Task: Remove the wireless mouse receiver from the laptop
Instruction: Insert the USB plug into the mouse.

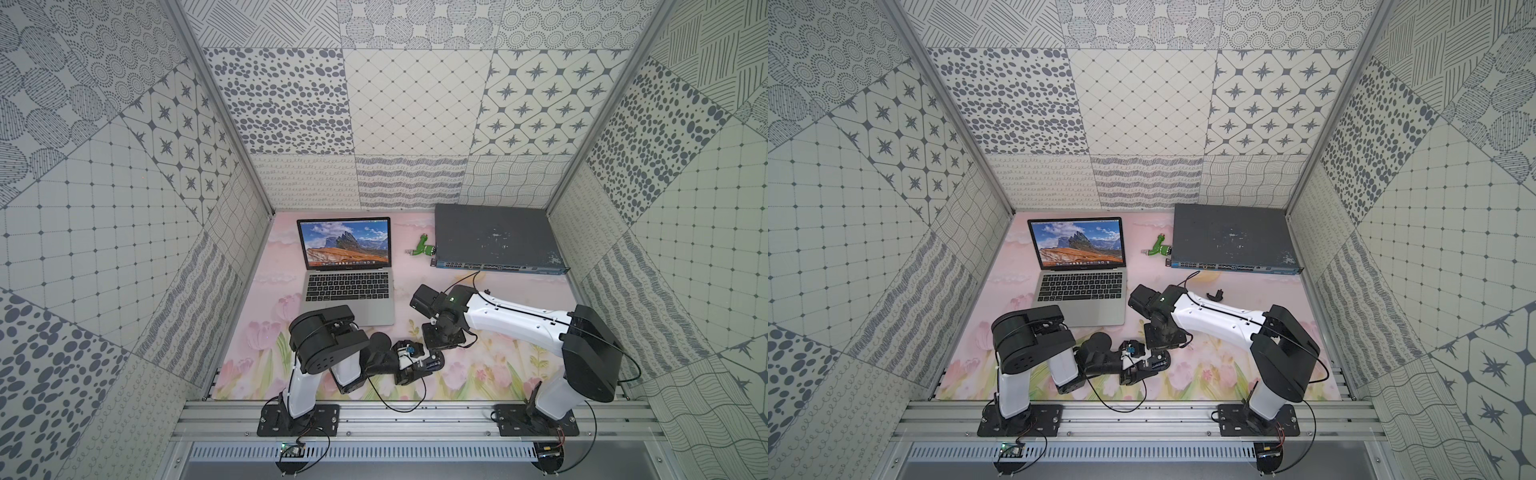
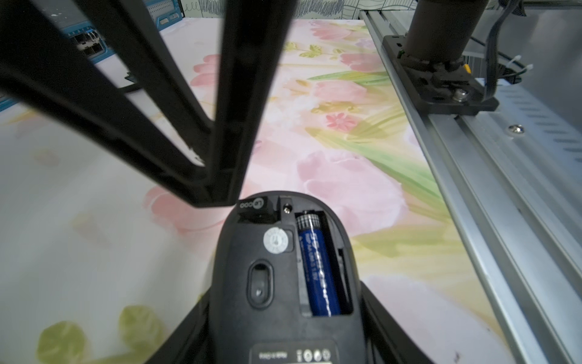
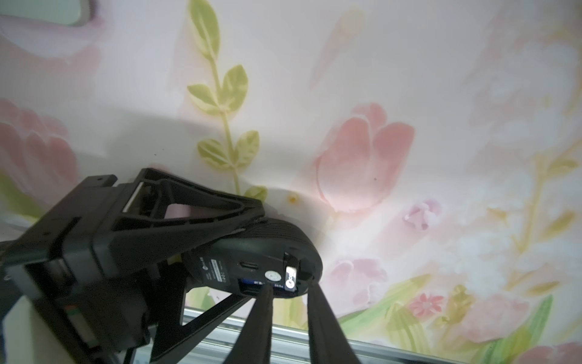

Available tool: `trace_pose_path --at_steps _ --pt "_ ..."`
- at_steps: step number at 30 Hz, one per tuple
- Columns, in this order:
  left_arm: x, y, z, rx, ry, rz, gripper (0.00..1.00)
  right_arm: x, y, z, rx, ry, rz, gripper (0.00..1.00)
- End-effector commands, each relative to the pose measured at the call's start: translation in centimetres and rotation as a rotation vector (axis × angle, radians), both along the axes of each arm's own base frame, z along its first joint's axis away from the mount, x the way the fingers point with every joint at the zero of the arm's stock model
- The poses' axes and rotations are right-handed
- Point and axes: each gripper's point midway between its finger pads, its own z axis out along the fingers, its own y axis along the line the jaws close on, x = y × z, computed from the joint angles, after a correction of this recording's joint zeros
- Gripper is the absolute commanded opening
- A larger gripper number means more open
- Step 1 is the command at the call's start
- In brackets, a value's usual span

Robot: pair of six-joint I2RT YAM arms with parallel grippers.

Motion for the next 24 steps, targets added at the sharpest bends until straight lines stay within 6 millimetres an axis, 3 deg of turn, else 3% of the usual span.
trace_pose_path --at_steps 1,24 --pt "-0.5 1.5 -3.2 0.126 0.1 0.035 0.59 -0.1 0.4 0.1 -0.011 0.007 -0.013 0.25" --pt "-0.5 1.5 -3.3 0.129 0.101 0.037 0.58 -0.3 0.6 -1.6 -0.061 0.052 0.021 0.2"
